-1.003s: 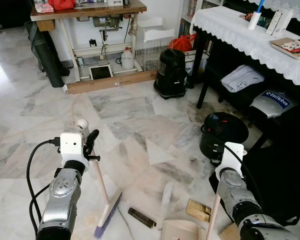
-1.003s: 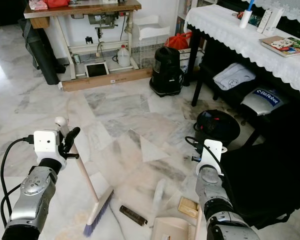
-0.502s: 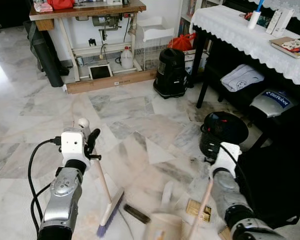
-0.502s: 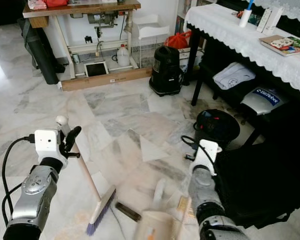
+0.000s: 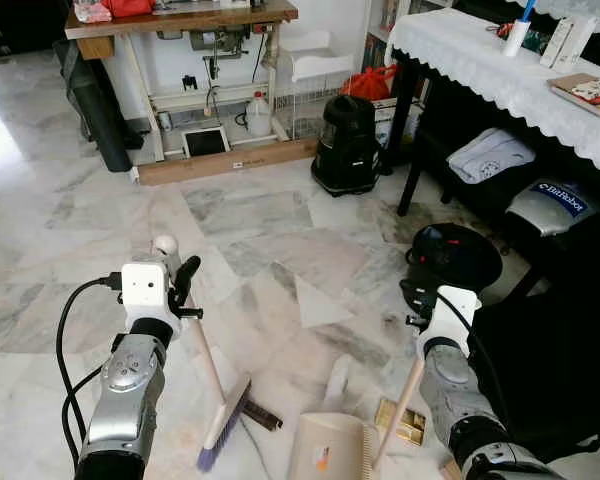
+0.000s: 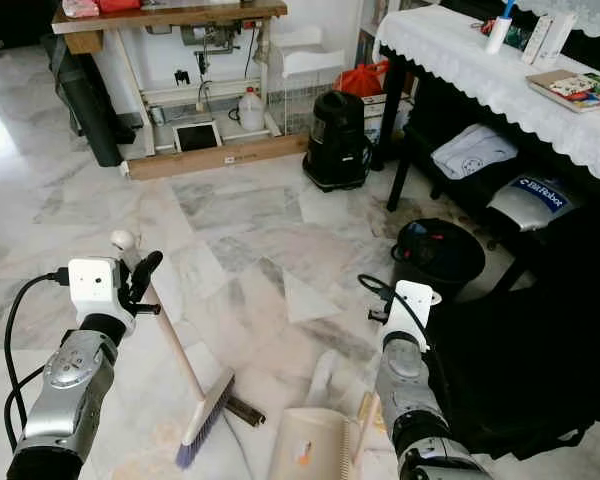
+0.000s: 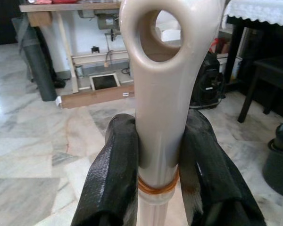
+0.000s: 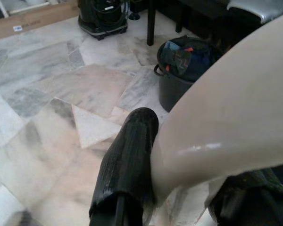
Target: Sweep floor
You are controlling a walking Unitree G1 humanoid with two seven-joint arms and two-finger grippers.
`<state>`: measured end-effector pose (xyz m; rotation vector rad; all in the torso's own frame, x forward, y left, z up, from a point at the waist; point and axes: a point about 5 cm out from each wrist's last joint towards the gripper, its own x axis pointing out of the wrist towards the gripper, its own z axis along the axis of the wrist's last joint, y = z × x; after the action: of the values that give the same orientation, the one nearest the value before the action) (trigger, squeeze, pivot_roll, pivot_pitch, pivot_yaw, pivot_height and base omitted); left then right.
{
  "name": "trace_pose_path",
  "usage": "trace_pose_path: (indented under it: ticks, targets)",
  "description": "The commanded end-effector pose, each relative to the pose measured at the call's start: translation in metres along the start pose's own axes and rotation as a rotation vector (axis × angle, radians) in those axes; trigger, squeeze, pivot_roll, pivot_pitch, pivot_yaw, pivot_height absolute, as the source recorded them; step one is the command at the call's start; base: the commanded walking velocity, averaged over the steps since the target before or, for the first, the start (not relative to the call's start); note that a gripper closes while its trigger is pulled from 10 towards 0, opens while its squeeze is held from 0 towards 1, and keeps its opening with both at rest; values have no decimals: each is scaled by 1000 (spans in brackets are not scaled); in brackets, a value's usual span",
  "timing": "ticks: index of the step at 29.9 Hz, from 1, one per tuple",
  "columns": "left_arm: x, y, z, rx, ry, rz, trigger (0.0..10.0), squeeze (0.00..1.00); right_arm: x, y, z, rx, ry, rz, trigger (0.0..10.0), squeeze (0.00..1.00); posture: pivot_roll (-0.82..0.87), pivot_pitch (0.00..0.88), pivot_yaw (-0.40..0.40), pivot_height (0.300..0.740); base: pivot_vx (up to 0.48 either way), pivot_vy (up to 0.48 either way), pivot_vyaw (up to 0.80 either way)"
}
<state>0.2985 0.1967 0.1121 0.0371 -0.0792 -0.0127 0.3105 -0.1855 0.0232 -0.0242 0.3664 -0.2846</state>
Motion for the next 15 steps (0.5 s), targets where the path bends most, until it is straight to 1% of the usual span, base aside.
trace_pose_path:
  ticks: [1,7,10,11,12,13,14,15]
  targets:
    - [3,6,11,36,-51,20,10000,0,-1,-3,-4,-46,-1,1,10000,0,60,32,-6,740,0,0,0]
    - [3,8,13,41,-60,34,10000,0,-2,-1,-1,-31,-50,19,10000,0,63,43,-7,740,0,0,0]
    - [3,9,14,41,-69,43,10000,0,-1,0,8,-31,-117,23,10000,0,63,43,-7,740,0,0,0]
    - [3,9,14,41,-69,43,10000,0,-1,0,8,-31,-117,23,10000,0,63,43,-7,740,0,0,0]
    - [3,9,14,42,-71,44,10000,0,-1,0,13,-27,-145,28,10000,0,61,53,-7,740,0,0,0]
    - [3,9,14,42,-71,44,10000,0,-1,0,13,-27,-145,28,10000,0,61,53,-7,740,0,0,0]
    - [3,9,15,41,-72,44,10000,0,-1,1,18,-30,-176,34,10000,0,61,53,-7,740,0,0,0]
    - [3,9,14,41,-72,45,10000,0,-1,2,19,-35,-183,36,10000,0,61,53,-7,740,0,0,0]
